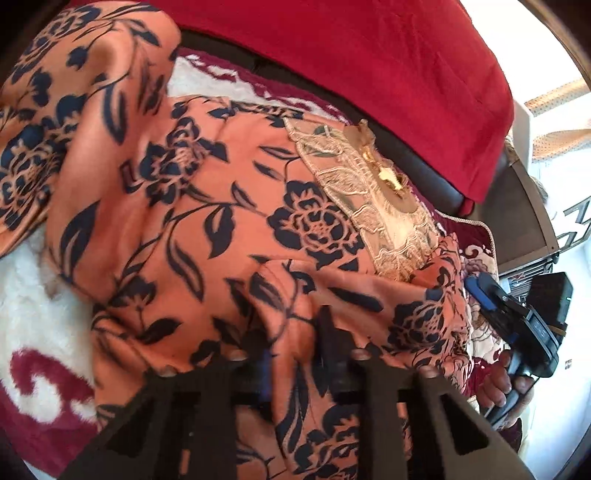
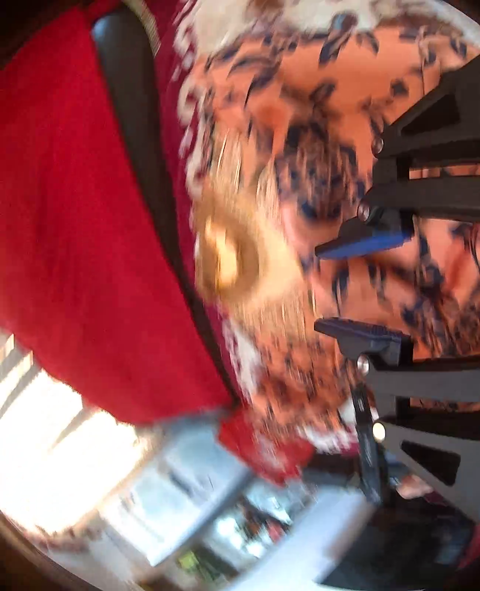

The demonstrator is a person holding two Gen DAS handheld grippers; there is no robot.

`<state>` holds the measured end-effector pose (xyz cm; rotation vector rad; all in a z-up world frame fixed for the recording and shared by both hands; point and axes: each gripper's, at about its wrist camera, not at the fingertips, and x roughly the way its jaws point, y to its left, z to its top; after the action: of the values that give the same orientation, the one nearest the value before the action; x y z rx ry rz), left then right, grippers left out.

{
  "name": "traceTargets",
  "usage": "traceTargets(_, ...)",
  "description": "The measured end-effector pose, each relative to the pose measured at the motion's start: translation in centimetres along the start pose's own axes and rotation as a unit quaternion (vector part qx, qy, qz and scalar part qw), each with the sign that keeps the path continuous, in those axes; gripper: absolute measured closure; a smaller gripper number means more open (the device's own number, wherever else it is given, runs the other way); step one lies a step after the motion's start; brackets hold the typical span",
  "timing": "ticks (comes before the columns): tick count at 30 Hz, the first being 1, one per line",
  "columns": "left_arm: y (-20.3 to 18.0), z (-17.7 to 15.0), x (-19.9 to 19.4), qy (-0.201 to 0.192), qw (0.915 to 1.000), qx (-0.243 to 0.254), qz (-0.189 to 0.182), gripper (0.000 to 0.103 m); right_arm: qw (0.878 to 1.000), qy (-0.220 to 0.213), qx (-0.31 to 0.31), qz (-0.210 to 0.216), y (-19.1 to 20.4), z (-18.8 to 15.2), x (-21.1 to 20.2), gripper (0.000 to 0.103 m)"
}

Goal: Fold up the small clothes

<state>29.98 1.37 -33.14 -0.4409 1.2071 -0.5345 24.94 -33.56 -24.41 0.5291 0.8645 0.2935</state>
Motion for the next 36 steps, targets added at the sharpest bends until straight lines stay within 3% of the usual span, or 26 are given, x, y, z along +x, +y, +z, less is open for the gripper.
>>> traceTargets(2, -0.6, 0.5, -0.5, -0.026, 0.9994, 0.005, -0.022, 0.093, 0.999, -0.021, 0.032, 0.005, -1.3, 0.3, -0.5, 0.069)
traceTargets(4, -1.4, 1.6, -1.5, -0.059, 0.9977, 0.026, -0.019, 0.093, 0.998, -0.042, 0.046, -0.003, -2.1, 0.7, -1.2, 0.069)
traceTargets(7, -4.0, 3.9, -4.3, -0.125, 0.9893, 0.072, 0.021, 0.094, 0.995, -0.076, 0.055, -0.016, -2.9, 1.3, -2.2, 0.069)
traceTargets(10, -6.6, 6.8, -6.2, -0.170, 0.9747, 0.122, 0.079, 0.094, 0.992, -0.102, 0.075, -0.020, -4.1, 2.6, -2.8, 0.069)
traceTargets(13, -7.1, 8.4, -4.7, -0.149, 0.9666, 0.136, 0.158, 0.090, 0.990, -0.122, 0.066, -0.032, -3.8, 3.2, -2.6, 0.067)
traceTargets(18, -1.6, 7.4, -2.4, -0.101, 0.9602, 0.052, 0.255, 0.086, 0.997, -0.058, 0.038, -0.034, -2.1, 3.0, 1.5, 0.067)
traceTargets(21, 1.4, 5.9, -6.9, -0.140, 0.9630, -0.002, 0.231, 0.086, 0.998, 0.010, 0.038, -0.059, -2.1, 2.6, 4.9, 0.066)
traceTargets(22, 2.8, 5.2, -9.2, -0.166, 0.9611, -0.034, 0.218, 0.081, 0.997, 0.024, 0.037, -0.065, -2.2, 2.3, 5.7, 0.066)
traceTargets(23, 4.3, 4.5, -11.5, -0.192, 0.9538, -0.067, 0.221, 0.073, 0.997, 0.023, 0.032, -0.073, -2.0, 2.3, 5.8, 0.066)
traceTargets(25, 6.9, 3.2, -15.0, -0.227, 0.9366, -0.117, 0.239, 0.034, 0.997, 0.003, 0.017, -0.080, -1.2, 2.5, 4.8, 0.066)
traceTargets(27, 9.8, 2.0, -18.1, -0.262, 0.9157, -0.168, 0.253, 0.031, 0.997, -0.049, 0.005, -0.054, 0.0, 2.6, 2.5, 0.066)
traceTargets(28, 11.5, 1.4, -19.6, -0.270, 0.9067, -0.197, 0.257, 0.031, 0.995, -0.089, -0.009, -0.039, 0.8, 2.5, 1.1, 0.053)
traceTargets(29, 13.3, 1.0, -20.7, -0.266, 0.9043, -0.225, 0.247, 0.030, 0.992, -0.118, -0.018, -0.032, 1.5, 2.4, 0.0, 0.035)
traceTargets(30, 14.9, 0.6, -21.5, -0.258, 0.9059, -0.250, 0.224, 0.030, 0.989, -0.142, -0.024, -0.029, 1.8, 2.0, -0.7, 0.004)
traceTargets(32, 17.0, 0.5, -21.8, -0.250, 0.9081, -0.288, 0.172, 0.030, 0.987, -0.160, -0.017, -0.021, 2.1, 1.6, -1.3, 0.000)
traceTargets(34, 18.7, 0.8, -21.0, -0.235, 0.9057, -0.333, 0.117, 0.030, 0.992, -0.125, -0.001, -0.003, 2.0, 1.5, -0.4, 0.000)
traceTargets(36, 18.6, 0.8, -20.0, -0.225, 0.9071, -0.336, 0.117, 0.030, 0.994, -0.109, -0.002, 0.002, 2.0, 1.3, 0.2, 0.001)
